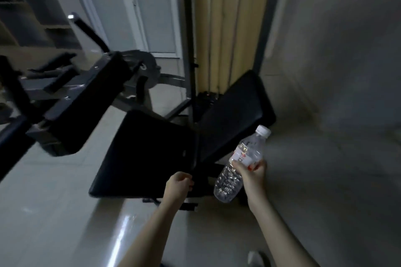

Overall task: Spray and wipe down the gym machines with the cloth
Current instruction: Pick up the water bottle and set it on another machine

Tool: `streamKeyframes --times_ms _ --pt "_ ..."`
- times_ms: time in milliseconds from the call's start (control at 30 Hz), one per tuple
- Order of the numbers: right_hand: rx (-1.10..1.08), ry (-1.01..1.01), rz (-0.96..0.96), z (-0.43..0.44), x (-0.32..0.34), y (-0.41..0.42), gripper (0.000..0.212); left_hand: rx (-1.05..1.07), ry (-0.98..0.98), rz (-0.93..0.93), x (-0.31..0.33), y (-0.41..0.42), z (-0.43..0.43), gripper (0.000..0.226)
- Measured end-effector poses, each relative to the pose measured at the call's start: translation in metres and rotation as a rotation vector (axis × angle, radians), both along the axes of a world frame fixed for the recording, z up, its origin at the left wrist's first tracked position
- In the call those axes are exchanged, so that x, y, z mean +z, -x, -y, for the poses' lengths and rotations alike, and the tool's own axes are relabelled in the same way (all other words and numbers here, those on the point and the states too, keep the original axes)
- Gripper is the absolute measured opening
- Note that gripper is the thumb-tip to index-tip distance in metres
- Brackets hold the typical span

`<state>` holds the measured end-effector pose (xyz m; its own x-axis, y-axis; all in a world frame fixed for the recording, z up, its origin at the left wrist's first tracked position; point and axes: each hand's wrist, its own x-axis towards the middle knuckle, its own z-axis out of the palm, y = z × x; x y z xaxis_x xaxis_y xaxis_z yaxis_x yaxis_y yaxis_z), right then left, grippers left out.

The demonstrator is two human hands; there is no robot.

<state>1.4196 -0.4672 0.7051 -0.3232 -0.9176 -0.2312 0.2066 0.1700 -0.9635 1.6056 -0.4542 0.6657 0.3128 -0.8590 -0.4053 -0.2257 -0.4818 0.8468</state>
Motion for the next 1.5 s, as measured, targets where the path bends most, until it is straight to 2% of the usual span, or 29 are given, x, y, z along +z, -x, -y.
streamKeyframes --times_ms 167,267,333,367,467,600,667,800,900,967,1067,1100,1200,1233,1367,1500 --pt "-0.176 0.030 0.050 0.003 0.002 0.104 0.038 -0.281 -0.061 -0.029 -0.004 0.105 0.029 0.024" --pt "-0.221 0.062 0.060 0.005 -0.003 0.176 0.045 -0.401 -0.088 -0.034 -0.009 0.182 0.053 0.022" --pt "-0.271 0.068 0.040 0.004 -0.008 0.243 0.047 -0.511 -0.096 -0.033 -0.017 0.256 0.071 0.013" --pt "-0.256 0.063 0.031 0.004 -0.006 0.252 0.045 -0.526 -0.089 -0.012 -0.016 0.266 0.073 0.007" --pt "-0.337 0.064 0.029 0.000 -0.009 0.324 0.037 -0.648 -0.065 -0.005 -0.023 0.346 0.082 0.012" --pt "-0.473 0.026 0.023 -0.012 -0.013 0.401 0.048 -0.834 -0.086 -0.011 -0.019 0.433 0.091 0.015" --pt "-0.552 -0.006 0.024 -0.013 -0.015 0.432 0.046 -0.880 -0.107 -0.029 -0.022 0.468 0.104 0.012" --pt "-0.655 -0.064 -0.026 -0.003 -0.035 0.484 0.041 -0.913 -0.196 -0.044 -0.044 0.522 0.143 0.022" --pt "-0.733 -0.081 -0.056 0.018 -0.046 0.528 0.048 -0.926 -0.258 -0.055 -0.072 0.575 0.182 0.029" --pt "-0.794 -0.072 -0.051 0.034 -0.047 0.558 0.034 -0.976 -0.289 -0.051 -0.077 0.619 0.201 0.031" --pt "-0.870 -0.033 -0.084 0.052 -0.041 0.599 0.032 -1.034 -0.314 -0.087 -0.072 0.687 0.222 0.036" --pt "-0.895 -0.013 -0.086 0.056 -0.042 0.614 0.033 -1.068 -0.315 -0.091 -0.068 0.711 0.230 0.037" --pt "-1.012 -0.038 -0.084 0.056 -0.050 0.654 0.064 -1.217 -0.259 -0.047 -0.063 0.776 0.240 0.037" --pt "-1.059 -0.058 -0.081 0.053 -0.052 0.668 0.068 -1.265 -0.258 -0.039 -0.061 0.797 0.239 0.036" --pt "-1.218 -0.064 -0.035 0.033 -0.065 0.730 0.055 -1.409 -0.290 -0.008 -0.069 0.876 0.232 0.037" --pt "-1.257 -0.082 -0.038 0.016 -0.075 0.813 0.068 -1.454 -0.316 0.021 -0.090 0.964 0.226 0.034"
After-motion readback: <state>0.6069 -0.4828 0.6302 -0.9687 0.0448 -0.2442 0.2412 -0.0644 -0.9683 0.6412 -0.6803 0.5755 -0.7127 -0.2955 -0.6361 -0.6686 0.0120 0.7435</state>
